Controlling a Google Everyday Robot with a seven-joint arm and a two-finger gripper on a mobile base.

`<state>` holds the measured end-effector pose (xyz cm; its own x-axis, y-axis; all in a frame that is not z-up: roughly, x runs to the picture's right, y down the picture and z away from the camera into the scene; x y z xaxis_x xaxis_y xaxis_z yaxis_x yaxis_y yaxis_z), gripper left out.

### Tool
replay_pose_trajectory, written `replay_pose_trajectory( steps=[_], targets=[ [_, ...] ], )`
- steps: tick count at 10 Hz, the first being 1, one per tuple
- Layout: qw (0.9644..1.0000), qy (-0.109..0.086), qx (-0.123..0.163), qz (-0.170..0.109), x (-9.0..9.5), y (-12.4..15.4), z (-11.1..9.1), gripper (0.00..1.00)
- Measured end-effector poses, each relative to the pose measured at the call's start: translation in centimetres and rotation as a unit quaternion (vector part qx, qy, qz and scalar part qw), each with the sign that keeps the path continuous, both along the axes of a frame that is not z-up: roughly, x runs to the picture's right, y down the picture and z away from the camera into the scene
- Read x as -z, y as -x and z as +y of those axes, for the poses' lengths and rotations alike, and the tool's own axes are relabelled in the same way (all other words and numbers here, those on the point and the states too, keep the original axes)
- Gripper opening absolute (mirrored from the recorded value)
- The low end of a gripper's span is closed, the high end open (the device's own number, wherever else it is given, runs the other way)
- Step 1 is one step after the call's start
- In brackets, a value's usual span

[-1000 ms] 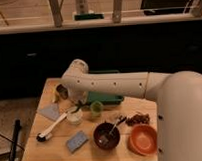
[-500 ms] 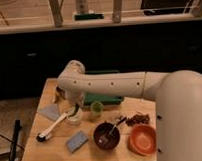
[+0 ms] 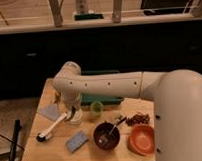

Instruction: Place pepper in paper cup

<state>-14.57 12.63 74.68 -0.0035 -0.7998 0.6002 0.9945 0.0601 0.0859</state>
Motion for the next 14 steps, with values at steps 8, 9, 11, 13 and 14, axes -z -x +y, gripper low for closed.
replay_pose_trajectory(
  steps=[8, 9, 11, 13, 14],
  targets=[
    [0.9991, 0.039, 0.005, 0.015, 1.0, 0.3, 1.4, 0.0],
    [0.999, 0.041, 0.005, 0.017, 1.1, 0.2, 1.4, 0.0],
    [0.9989, 0.042, 0.004, 0.021, 1.0, -0.1, 1.3, 0.0],
    [0.9988, 0.042, 0.003, 0.025, 0.9, -0.2, 1.0, 0.0],
    [0.9988, 0.043, 0.003, 0.025, 0.9, -0.2, 0.9, 0.01]
  ],
)
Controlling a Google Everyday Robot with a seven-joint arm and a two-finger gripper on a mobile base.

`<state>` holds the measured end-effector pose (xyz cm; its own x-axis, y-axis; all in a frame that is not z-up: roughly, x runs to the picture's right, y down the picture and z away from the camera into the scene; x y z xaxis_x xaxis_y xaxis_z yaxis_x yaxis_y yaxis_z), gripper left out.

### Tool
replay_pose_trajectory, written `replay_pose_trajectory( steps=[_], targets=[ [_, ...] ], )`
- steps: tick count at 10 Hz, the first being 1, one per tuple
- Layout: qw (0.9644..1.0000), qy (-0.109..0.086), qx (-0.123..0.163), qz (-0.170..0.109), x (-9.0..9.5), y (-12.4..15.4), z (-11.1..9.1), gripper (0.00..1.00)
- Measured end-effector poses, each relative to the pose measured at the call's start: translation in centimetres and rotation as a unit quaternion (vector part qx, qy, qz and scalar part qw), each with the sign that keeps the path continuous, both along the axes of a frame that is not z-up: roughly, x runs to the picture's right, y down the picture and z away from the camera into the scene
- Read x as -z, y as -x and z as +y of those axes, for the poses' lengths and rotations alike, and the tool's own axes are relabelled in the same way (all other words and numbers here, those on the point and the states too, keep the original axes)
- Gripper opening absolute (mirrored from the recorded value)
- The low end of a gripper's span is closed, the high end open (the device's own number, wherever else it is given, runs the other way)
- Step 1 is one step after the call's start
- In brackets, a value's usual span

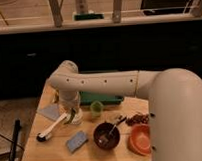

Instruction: Place pepper in paper cup

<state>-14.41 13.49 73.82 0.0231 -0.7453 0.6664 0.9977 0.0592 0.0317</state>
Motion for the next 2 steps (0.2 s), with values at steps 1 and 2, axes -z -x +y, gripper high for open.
replay_pose_trajectory(
  steps=[1, 2],
  targets=[
    [1.0, 0.001, 0.001, -0.001, -0.07, 0.07, -0.14, 0.07],
    [1.0, 0.002, 0.001, -0.001, -0.16, 0.12, -0.24, 0.18]
  ],
)
